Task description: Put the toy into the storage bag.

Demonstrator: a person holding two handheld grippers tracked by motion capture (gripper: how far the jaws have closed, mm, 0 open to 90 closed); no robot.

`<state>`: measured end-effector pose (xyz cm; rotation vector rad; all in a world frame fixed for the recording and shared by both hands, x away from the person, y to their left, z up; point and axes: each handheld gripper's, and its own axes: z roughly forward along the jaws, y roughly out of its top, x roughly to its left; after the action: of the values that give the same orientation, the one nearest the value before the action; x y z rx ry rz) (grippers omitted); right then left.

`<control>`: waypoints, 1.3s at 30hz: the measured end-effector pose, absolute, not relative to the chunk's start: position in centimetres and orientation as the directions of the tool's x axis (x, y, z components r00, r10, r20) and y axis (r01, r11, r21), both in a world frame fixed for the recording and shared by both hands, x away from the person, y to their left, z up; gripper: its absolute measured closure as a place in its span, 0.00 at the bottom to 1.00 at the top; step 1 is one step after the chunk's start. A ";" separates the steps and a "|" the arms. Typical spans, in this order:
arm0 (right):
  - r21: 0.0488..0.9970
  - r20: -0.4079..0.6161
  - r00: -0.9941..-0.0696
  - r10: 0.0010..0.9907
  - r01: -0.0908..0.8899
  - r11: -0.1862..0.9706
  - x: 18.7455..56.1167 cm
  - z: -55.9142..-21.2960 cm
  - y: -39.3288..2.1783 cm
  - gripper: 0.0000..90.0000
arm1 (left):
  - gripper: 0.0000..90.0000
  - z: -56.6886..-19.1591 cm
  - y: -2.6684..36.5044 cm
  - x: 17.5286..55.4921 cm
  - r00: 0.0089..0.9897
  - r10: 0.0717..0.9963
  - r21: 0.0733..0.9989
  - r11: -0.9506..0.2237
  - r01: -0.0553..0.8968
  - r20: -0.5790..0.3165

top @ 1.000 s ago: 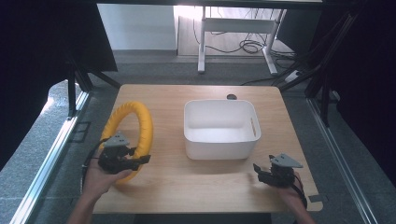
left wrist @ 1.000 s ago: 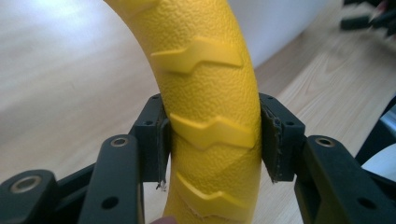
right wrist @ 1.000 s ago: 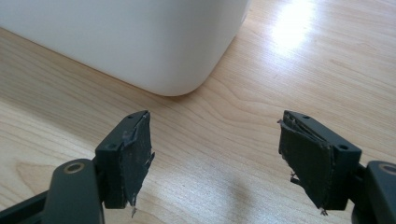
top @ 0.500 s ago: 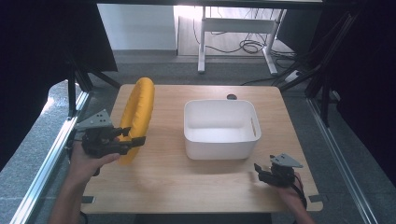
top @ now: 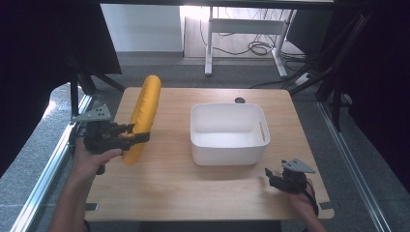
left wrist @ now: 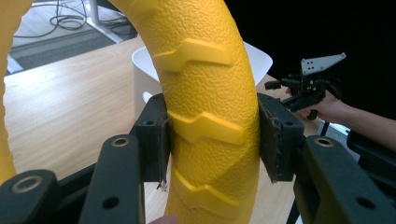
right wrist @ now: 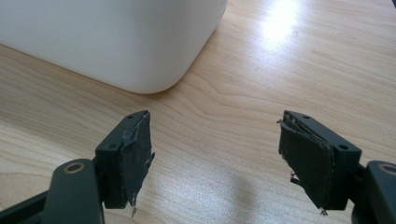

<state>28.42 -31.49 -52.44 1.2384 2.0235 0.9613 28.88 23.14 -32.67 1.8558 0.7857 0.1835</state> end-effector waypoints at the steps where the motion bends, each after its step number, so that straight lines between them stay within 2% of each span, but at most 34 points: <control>1: 0.810 -0.099 -0.406 0.909 0.497 0.310 28.4 -52.4 -31.5 0.28 | 0.57 -32.5 23.1 28.9 0.773 0.591 0.877 -0.219 0.427 -0.229; 9: 0.813 -0.101 -0.396 0.913 0.495 0.305 28.5 -52.5 -31.6 0.29 | 0.57 -31.0 22.7 29.5 0.797 0.550 0.895 -0.186 0.406 -0.248; 17: 0.814 -0.100 -0.386 0.917 0.499 0.299 28.6 -52.6 -31.8 0.28 | 0.57 -29.6 21.6 30.0 0.818 0.527 0.904 -0.197 0.380 -0.229; 39: 0.810 -0.099 -0.368 0.925 0.510 0.289 28.8 -52.9 -31.8 0.29 | 0.57 -28.2 17.8 31.1 0.869 0.445 0.921 -0.204 0.332 -0.215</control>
<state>28.75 -31.83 -52.85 1.2777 1.9908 0.9422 31.15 17.79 -28.22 1.8114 0.5870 0.1144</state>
